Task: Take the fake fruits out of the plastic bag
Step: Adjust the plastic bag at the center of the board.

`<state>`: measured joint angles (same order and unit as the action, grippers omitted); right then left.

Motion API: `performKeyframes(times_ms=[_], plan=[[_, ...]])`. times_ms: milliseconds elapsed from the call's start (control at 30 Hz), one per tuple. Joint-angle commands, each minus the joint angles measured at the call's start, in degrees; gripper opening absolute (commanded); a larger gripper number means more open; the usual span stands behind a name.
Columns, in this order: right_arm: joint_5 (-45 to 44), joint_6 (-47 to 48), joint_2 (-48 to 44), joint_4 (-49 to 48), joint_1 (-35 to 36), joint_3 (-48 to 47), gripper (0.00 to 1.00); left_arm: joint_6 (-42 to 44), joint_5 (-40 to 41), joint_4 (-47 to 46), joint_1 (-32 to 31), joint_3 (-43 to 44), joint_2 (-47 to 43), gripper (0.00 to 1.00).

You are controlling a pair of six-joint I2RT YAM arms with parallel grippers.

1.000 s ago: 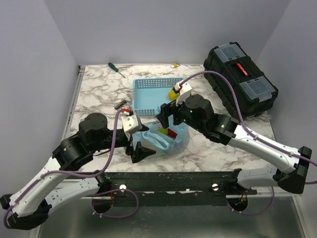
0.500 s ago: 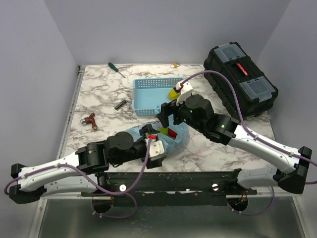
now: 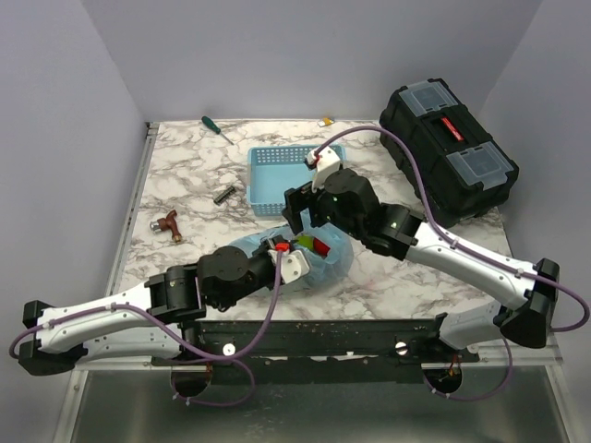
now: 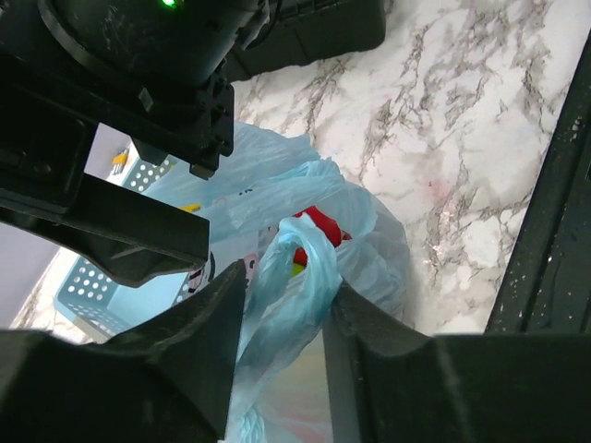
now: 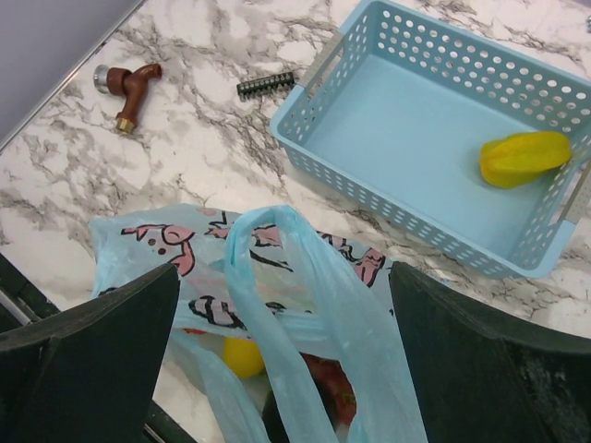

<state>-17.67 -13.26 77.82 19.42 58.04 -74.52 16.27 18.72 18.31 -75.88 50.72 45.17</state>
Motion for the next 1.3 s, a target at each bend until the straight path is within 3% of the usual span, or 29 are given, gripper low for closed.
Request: performKeyframes(times_ms=[0,133,333,467,600,700,833,1033,1267], plan=[[1.6,2.9,3.3,0.1,0.0,-4.3,0.99,-2.7,3.0,0.8,-0.2,-1.2,-3.8,0.33],[1.1,3.7,7.0,0.7,0.0,-6.4,0.98,-3.6,3.0,0.4,-0.3,-2.4,-6.3,0.27],[2.2,4.1,9.5,2.1,0.0,-7.4,0.82,-3.7,4.2,-0.1,-0.2,-2.3,-7.2,0.08],[0.7,4.0,7.7,1.7,0.0,-6.2,0.61,-3.7,6.8,-2.2,-0.3,-2.2,-7.3,0.00],[-3.3,3.8,4.1,0.7,0.0,-5.9,0.37,-5.3,12.4,-6.4,-0.3,-1.3,-7.1,0.00],[-8.5,4.2,1.9,0.4,0.0,-7.2,0.25,-6.8,17.1,-9.7,0.1,-0.1,-6.9,0.00],[-14.3,6.0,1.7,-0.1,0.0,-11.6,0.02,-9.9,17.2,-7.7,4.4,5.0,-5.9,0.00],[-21.8,9.7,3.9,0.3,-0.8,-20.3,0.01,-17.6,6.9,0.4,17.8,14.8,-7.1,0.00],[-24.2,10.7,-1.2,0.1,-4.8,-18.3,0.01,-19.2,6.5,3.9,22.2,18.4,-10.6,0.00]])
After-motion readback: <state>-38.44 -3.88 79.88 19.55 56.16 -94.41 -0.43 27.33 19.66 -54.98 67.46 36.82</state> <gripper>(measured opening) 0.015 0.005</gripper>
